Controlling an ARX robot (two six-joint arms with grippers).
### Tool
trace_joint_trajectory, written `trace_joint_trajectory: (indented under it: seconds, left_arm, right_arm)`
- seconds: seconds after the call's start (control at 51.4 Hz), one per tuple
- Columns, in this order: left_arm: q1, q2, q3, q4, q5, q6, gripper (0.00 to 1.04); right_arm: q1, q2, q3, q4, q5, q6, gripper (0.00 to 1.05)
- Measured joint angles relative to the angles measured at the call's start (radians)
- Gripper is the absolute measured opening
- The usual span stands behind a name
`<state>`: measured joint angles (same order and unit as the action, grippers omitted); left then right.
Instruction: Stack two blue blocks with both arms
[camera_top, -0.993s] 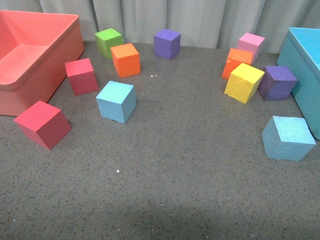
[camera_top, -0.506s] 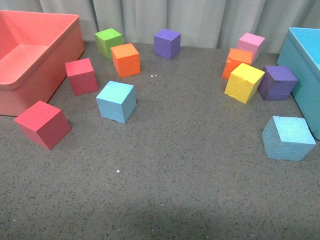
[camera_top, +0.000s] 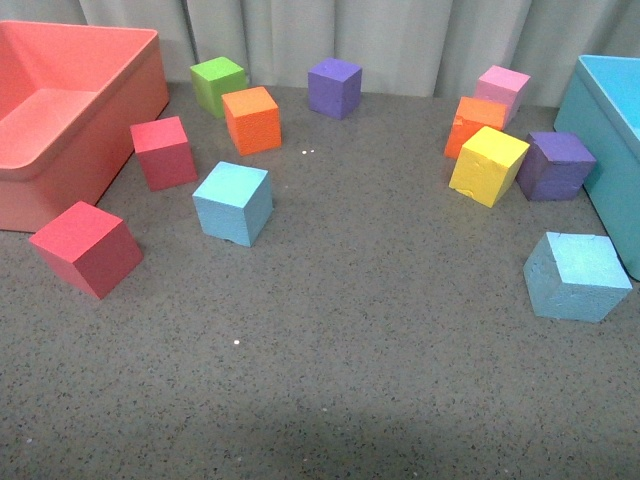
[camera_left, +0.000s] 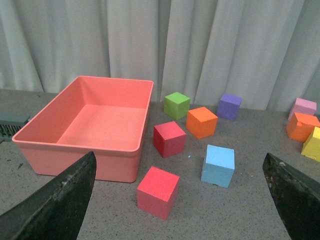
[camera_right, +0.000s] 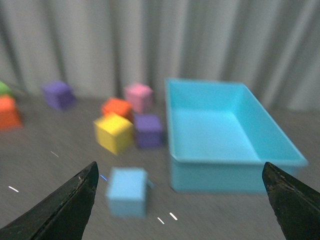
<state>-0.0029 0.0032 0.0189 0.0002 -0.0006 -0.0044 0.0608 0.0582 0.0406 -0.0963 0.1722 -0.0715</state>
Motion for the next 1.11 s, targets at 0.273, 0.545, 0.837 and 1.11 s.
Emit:
trace_joint_trajectory:
  seconds: [0.273,0.545,0.837,1.11]
  left_arm:
    - [0.0,0.0,0.0,0.0,0.0,0.0,0.98]
    - [0.0,0.0,0.0,0.0,0.0,0.0,0.98]
    - [0.0,0.0,0.0,0.0,-0.001,0.0,0.98]
    - [0.0,0.0,0.0,0.0,-0.001,0.0,0.98]
  right_arm:
    - [0.13,0.737,0.185,0.25,0.049,-0.045,0.95]
    - [0.129,1.247,0.454,0.163,-0.049,0.095,0.95]
    - [0.115,1.628,0.676,0.102,-0.055,0.17,0.95]
    - [0.101,1.807,0.814,0.046,-0.043,0.167,0.95]
